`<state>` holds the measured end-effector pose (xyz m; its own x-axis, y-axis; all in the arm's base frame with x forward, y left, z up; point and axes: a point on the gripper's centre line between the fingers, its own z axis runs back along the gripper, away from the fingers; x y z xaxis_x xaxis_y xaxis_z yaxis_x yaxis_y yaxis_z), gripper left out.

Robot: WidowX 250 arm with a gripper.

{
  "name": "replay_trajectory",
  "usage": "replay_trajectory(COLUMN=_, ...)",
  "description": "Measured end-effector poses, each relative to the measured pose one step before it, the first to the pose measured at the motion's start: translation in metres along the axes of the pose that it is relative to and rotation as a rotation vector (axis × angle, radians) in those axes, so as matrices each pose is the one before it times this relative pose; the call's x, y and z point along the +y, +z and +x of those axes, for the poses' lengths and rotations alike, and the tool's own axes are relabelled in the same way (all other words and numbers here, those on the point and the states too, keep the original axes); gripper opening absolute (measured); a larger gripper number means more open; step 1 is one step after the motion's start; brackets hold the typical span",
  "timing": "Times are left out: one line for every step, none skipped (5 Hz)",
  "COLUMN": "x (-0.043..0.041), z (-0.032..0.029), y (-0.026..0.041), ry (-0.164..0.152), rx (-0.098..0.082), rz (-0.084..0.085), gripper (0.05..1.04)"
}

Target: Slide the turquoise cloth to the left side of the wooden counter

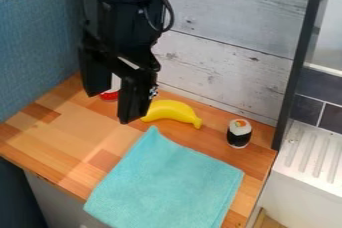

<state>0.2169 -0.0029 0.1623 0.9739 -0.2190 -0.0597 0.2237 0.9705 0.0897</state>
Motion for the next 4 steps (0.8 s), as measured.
replay_trajectory(x=-0.00045, z=-0.00072, y=-0.00452, ry=0.0029, rx=0.0196, rz=-0.0043, gripper=1.007)
replay_trajectory(x=-0.00381, z=0.00709, y=-0.01527, ry=0.0136, rx=0.0178, rz=-0.0115, gripper=1.007)
replay_trajectory(x=-0.01614, z=0.00969, y=-0.02314, ry=-0.0190, rx=0.0002, rz=-0.0371, gripper=1.007)
replay_trajectory(x=-0.00672, z=0.01237, y=-0.02222, ry=0.0122, rx=-0.0156, rz=-0.0417, gripper=1.007)
